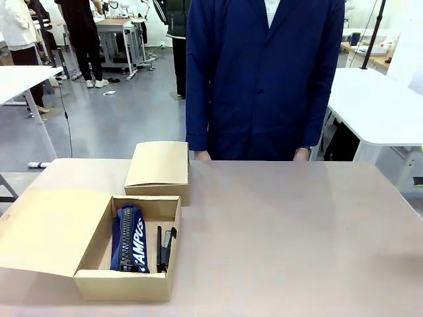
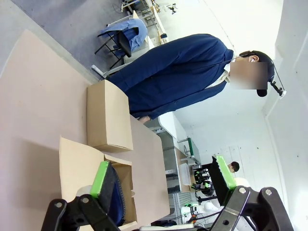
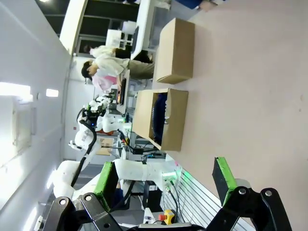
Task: Place items inside the box.
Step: Pick up a Pencil pouch or Stapler and place it inside the Mailer Box closest to the robot, then close the lid of the Mailer Box closest to the robot.
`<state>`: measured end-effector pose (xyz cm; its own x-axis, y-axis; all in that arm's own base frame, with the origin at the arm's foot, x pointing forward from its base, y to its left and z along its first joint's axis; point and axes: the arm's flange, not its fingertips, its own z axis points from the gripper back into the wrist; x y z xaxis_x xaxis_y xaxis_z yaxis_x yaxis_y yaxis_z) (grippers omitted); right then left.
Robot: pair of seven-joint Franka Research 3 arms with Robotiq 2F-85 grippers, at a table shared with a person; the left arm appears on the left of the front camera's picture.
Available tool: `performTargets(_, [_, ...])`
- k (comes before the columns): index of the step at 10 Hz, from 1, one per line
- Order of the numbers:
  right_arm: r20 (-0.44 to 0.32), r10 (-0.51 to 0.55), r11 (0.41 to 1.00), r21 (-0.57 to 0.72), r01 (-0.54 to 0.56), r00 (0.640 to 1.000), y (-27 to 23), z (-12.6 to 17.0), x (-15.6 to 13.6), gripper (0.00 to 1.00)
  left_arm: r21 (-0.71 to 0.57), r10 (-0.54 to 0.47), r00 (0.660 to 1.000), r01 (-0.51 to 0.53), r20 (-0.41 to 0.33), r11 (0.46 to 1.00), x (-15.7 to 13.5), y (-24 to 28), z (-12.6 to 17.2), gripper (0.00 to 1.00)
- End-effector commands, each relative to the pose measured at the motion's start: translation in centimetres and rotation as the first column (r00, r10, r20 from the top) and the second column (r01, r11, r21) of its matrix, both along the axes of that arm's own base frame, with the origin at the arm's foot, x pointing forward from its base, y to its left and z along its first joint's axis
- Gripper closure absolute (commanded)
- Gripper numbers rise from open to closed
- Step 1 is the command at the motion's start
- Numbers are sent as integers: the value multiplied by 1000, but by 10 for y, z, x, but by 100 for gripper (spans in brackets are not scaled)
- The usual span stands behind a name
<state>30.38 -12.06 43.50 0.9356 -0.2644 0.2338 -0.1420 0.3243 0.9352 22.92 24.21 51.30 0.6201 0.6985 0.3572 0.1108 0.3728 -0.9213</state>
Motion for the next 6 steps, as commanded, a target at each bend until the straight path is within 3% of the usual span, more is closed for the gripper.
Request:
performTargets(1, [-12, -23, 1000, 5, 23, 1000, -1, 4, 1, 0, -4, -1, 1000, 1, 29, 1000, 1, -1, 1, 0])
performTargets(6, [-12, -23, 1000, 5, 23, 1000, -1, 4, 1, 0, -4, -1, 1000, 1, 29, 1000, 1, -1, 1, 0])
